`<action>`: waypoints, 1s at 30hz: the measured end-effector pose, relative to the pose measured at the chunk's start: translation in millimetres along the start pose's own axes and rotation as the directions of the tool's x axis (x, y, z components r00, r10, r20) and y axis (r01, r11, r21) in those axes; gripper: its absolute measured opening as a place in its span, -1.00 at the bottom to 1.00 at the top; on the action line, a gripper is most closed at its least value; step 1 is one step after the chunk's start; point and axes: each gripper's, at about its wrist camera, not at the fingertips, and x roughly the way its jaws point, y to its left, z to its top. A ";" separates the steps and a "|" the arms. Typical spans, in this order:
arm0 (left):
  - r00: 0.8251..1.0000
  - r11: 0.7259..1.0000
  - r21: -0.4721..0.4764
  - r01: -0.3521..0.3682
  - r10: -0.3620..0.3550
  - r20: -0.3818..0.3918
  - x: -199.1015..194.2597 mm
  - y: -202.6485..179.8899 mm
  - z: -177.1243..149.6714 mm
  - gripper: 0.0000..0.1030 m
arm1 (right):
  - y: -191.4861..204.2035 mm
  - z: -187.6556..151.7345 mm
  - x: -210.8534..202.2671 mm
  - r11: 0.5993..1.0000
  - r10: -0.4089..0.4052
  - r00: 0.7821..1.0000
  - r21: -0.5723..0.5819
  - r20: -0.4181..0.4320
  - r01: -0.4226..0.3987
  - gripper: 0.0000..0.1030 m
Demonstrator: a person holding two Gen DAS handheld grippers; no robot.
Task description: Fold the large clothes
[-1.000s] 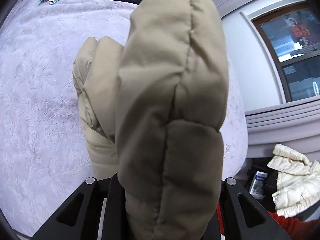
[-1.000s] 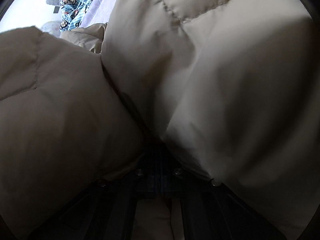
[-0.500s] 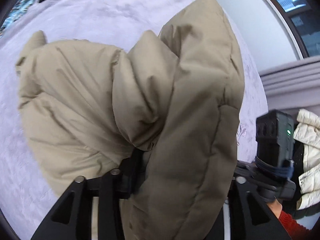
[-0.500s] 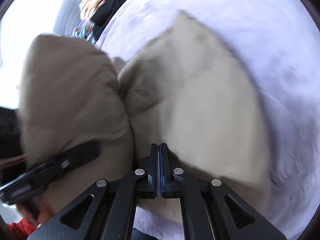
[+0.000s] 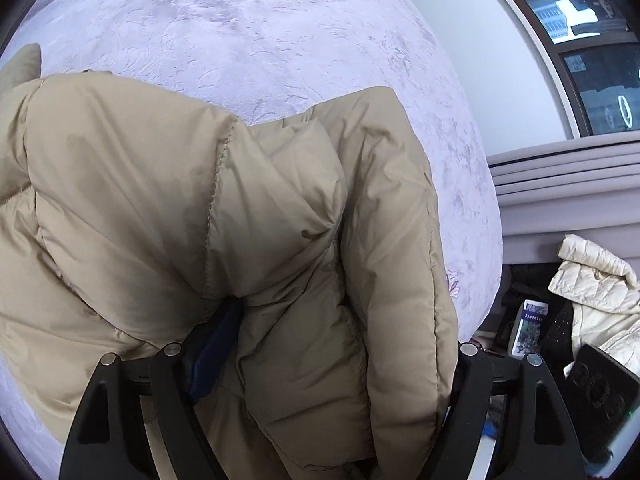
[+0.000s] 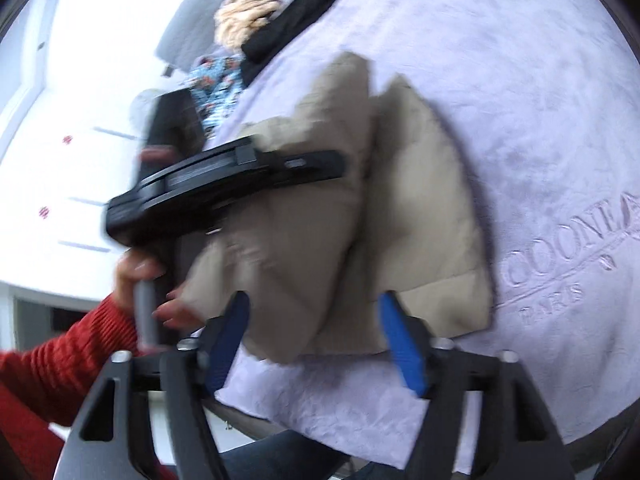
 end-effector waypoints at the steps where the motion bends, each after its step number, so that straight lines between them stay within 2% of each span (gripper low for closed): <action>1: 1.000 1.000 0.008 -0.006 0.006 -0.005 4.6 -5.1 8.9 0.57 | 8.8 -4.7 -2.1 1.000 0.015 1.000 -0.025 -0.013 -0.016 0.44; 5: 1.000 0.998 0.064 -0.023 0.024 -0.002 -12.8 -9.4 12.8 0.57 | 30.8 -8.3 23.2 0.998 0.037 0.999 -0.039 -0.036 -0.039 0.44; 6: 1.000 0.996 0.085 -0.012 0.010 0.026 -26.3 -12.9 13.2 0.57 | 31.6 -5.0 33.7 0.999 -0.008 0.999 -0.044 -0.042 0.007 0.39; 7: 0.998 0.994 0.107 -0.008 0.002 0.060 -37.2 -15.8 15.0 0.57 | 24.7 -6.1 38.2 0.996 -0.075 0.996 -0.049 -0.044 0.073 0.30; 8: 0.993 0.990 0.139 -0.027 0.011 0.118 -57.3 -16.6 14.7 0.57 | 21.8 -4.9 44.6 0.989 -0.145 0.988 -0.045 -0.044 0.143 -0.17; 9: 0.983 0.985 0.159 -0.068 0.039 0.180 -75.3 -14.4 14.3 0.57 | 16.5 -3.1 47.5 0.983 -0.183 0.982 -0.029 -0.041 0.182 -0.38; 10: 0.967 0.979 0.167 -0.117 0.075 0.243 -93.0 -9.1 12.8 0.57 | 6.9 -1.8 46.8 0.979 -0.203 0.979 0.018 -0.035 0.204 -0.38; 11: 0.941 0.970 0.157 -0.186 0.130 0.313 -109.1 2.4 13.1 0.57 | -1.3 -1.8 44.5 0.977 -0.201 0.979 0.061 -0.030 0.202 -0.38; 13: 0.896 0.951 0.098 -0.294 0.238 0.374 -122.6 32.1 16.1 0.57 | -14.4 -2.3 40.1 0.976 -0.182 0.983 0.116 -0.034 0.184 -0.38; 14: 0.879 0.937 0.059 -0.345 0.301 0.369 -120.9 53.7 19.8 0.57 | -16.7 -1.7 37.9 0.977 -0.169 0.985 0.124 -0.033 0.172 -0.35; 15: 0.870 0.924 0.017 -0.381 0.353 0.346 -115.1 72.7 23.4 0.57 | -18.1 3.8 39.1 0.978 -0.168 0.985 0.123 -0.025 0.170 -0.28; 16: 0.869 0.918 -0.024 -0.395 0.382 0.314 -107.0 90.4 26.5 0.57 | -19.1 4.0 34.1 0.979 -0.172 0.985 0.109 -0.007 0.172 -0.28; 17: 0.880 0.923 -0.061 -0.379 0.380 0.285 -99.4 105.0 28.3 0.57 | -18.3 7.8 30.1 0.981 -0.174 0.985 0.091 0.010 0.172 -0.30; 18: 0.885 0.927 -0.085 -0.364 0.373 0.280 -92.7 112.3 28.7 0.57 | -20.1 14.6 25.5 0.981 -0.179 0.983 0.078 0.027 0.177 -0.58; 19: 0.883 0.928 -0.088 -0.362 0.372 0.286 -86.9 112.6 29.0 0.57 | -19.0 18.1 20.7 0.979 -0.193 0.980 0.071 0.053 0.189 -0.71; 22: 0.867 0.912 -0.012 -0.410 0.394 0.306 -63.6 82.7 34.0 0.57 | -25.7 9.7 10.7 0.964 -0.257 0.962 0.087 0.087 0.250 -0.75; 24: 0.873 0.909 0.043 -0.415 0.384 0.301 -44.2 61.1 38.9 0.57 | -32.5 0.5 8.4 0.950 -0.303 0.950 0.109 0.078 0.294 -0.76; 26: 0.876 0.902 0.095 -0.420 0.377 0.301 -23.0 37.9 43.1 0.57 | -58.5 -10.9 5.1 0.936 -0.325 0.944 0.166 0.064 0.311 -0.76; 28: 0.863 0.878 0.146 -0.455 0.395 0.314 -3.8 17.1 45.9 0.57 | -85.6 -20.0 2.7 0.926 -0.322 0.945 0.227 0.056 0.302 -0.75; 30: 0.848 0.856 0.161 -0.491 0.427 0.314 8.0 3.8 46.8 0.57 | -112.3 -25.4 2.6 0.922 -0.278 0.960 0.291 0.045 0.253 -0.73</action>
